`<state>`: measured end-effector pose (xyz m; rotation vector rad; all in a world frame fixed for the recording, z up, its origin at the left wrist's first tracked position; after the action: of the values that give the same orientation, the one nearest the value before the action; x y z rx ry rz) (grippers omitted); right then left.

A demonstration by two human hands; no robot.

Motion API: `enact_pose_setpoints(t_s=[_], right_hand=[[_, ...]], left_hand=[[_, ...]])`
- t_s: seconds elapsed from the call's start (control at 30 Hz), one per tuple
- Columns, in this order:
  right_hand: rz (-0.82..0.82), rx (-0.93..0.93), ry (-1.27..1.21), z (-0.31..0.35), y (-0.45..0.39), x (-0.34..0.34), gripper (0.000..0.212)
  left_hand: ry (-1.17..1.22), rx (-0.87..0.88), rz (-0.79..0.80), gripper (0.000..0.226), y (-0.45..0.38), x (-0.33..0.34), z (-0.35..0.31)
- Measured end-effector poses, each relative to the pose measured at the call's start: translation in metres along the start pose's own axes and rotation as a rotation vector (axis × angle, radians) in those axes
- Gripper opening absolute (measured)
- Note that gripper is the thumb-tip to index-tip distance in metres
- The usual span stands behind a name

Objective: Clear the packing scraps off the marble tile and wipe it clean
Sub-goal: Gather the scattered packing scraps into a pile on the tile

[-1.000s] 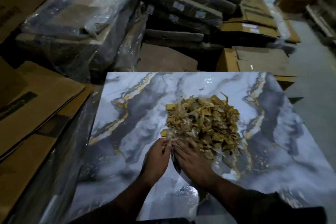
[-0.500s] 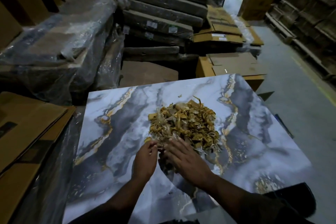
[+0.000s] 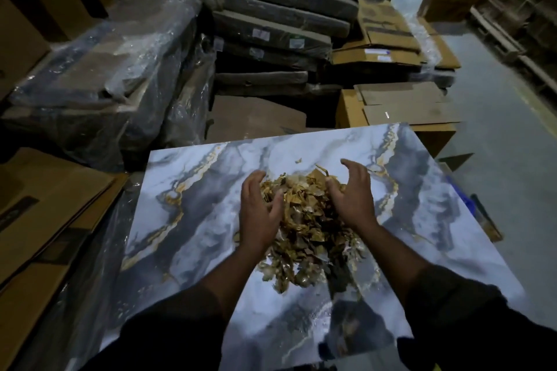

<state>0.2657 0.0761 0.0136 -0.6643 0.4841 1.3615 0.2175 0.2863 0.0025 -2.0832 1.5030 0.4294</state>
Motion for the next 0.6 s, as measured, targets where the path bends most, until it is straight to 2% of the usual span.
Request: enact_pose_setpoints(t_s=[0.03, 0.1, 0.27, 0.33, 0.47, 0.53, 0.6], right_hand=[[0.109, 0.046, -0.018, -0.003, -0.008, 0.000, 0.056], [0.284, 0.021, -0.002, -0.005, -0.016, 0.005, 0.064], [0.518, -0.232, 0.146, -0.005, -0.001, 0.027, 0.085], [0.526, -0.323, 0.195, -0.008, 0.011, 0.035, 0.090], [0.413, -0.493, 0.275, -0.017, 0.029, 0.048, 0.100], [0.372, -0.506, 0.270, -0.021, 0.029, 0.054, 0.095], [0.344, -0.517, 0.253, -0.025, 0.027, 0.058, 0.082]], left_hand=[[-0.019, -0.008, 0.055, 0.049, -0.005, 0.005, -0.002], [-0.097, -0.014, 0.146, 0.051, -0.014, 0.016, -0.003], [-0.283, 0.035, 0.283, 0.048, -0.012, 0.033, 0.008], [-0.268, 0.022, 0.276, 0.042, -0.008, 0.036, 0.012], [-0.308, 0.026, 0.226, 0.029, -0.004, 0.040, 0.017], [-0.302, 0.004, 0.208, 0.025, -0.006, 0.041, 0.019], [-0.274, -0.031, 0.166, 0.028, -0.007, 0.041, 0.018]])
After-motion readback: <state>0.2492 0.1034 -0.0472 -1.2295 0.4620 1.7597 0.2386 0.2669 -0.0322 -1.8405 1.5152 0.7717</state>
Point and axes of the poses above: each hand's wrist, its own y-axis away from the middle knuckle, its own x-axis out of the palm, z = x × y, the point moved 1 cm from there along -y, towards the middle knuckle
